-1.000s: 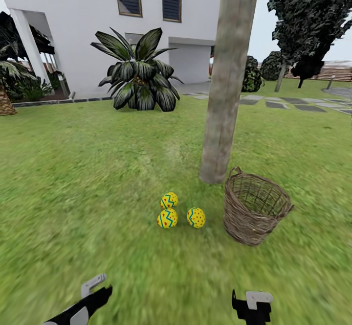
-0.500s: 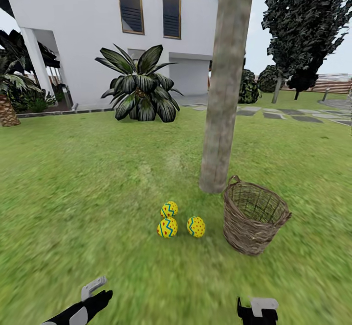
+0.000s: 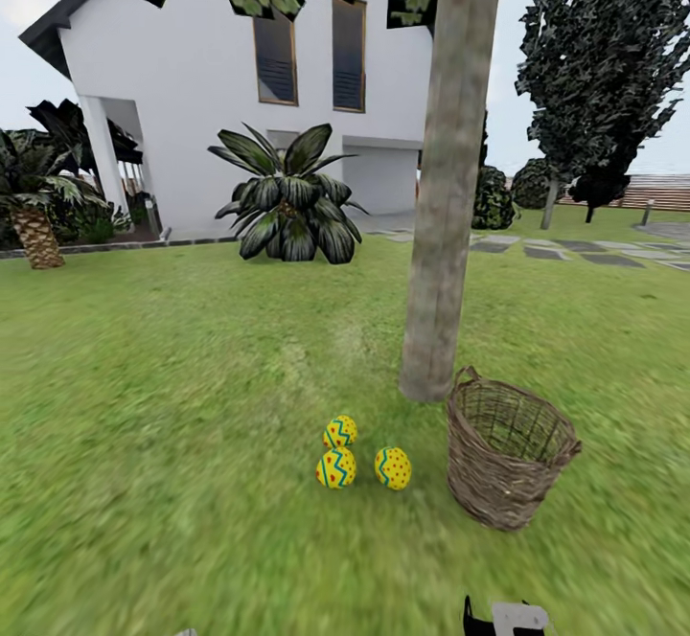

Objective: Take the three Easter eggs out of the wicker basket on the lawn in the garden, then place them on the lawn next to a single tree (choose any tree) so that all three eggs are next to the same tree and none are left in the basket.

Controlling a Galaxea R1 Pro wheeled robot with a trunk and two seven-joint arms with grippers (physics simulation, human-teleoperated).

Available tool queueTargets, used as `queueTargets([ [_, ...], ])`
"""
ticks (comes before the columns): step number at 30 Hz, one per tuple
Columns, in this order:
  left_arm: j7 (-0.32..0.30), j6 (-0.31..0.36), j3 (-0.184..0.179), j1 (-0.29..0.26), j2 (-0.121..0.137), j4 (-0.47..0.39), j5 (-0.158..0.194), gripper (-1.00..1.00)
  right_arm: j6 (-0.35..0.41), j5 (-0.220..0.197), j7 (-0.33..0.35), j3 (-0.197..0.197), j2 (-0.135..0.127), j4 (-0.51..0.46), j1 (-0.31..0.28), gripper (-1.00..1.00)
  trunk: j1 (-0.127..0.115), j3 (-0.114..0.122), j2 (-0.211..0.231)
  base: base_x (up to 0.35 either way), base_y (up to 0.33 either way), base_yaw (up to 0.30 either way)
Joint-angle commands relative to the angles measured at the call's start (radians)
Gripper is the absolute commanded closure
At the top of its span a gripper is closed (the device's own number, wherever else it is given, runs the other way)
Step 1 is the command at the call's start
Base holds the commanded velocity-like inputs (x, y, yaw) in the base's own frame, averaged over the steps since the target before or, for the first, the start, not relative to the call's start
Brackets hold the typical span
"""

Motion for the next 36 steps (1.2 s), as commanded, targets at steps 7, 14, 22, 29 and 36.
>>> queueTargets([
  [7, 0.064, -0.183, 0.001, 0.08, -0.006, 0.002, -0.058, -1.0, -0.002, -0.007, -0.005, 0.006, -0.005, 0.018, 0.023, -1.0, -0.003, 0.032, 0.001, 0.0, 0.0, 0.219],
  [14, 0.075, -0.35, 0.002, 0.184, -0.003, 0.002, -0.059, -1.0, -0.122, -0.006, -0.001, 0.01, -0.005, 0.023, 0.112, -1.0, -0.006, 0.056, 0.003, 0.0, 0.0, 0.115],
  [22, 0.073, -0.369, 0.003, 0.189, -0.026, 0.002, -0.059, -1.0, -0.117, -0.006, -0.002, 0.006, 0.024, 0.022, 0.116, -1.0, -0.01, 0.077, 0.005, 0.0, 0.0, 0.003],
  [29, 0.074, -0.37, 0.003, 0.19, -0.027, 0.002, -0.059, -1.0, -0.097, -0.007, 0.0, 0.006, 0.024, 0.022, 0.116, -1.0, -0.013, 0.094, 0.006, 0.0, 0.0, 0.0],
  [36, 0.075, -0.373, 0.004, 0.19, -0.025, 0.002, -0.057, -1.0, -0.095, -0.007, 0.0, 0.006, 0.022, 0.022, 0.117, -1.0, -0.036, 0.106, 0.047, 0.0, 0.0, 0.0],
])
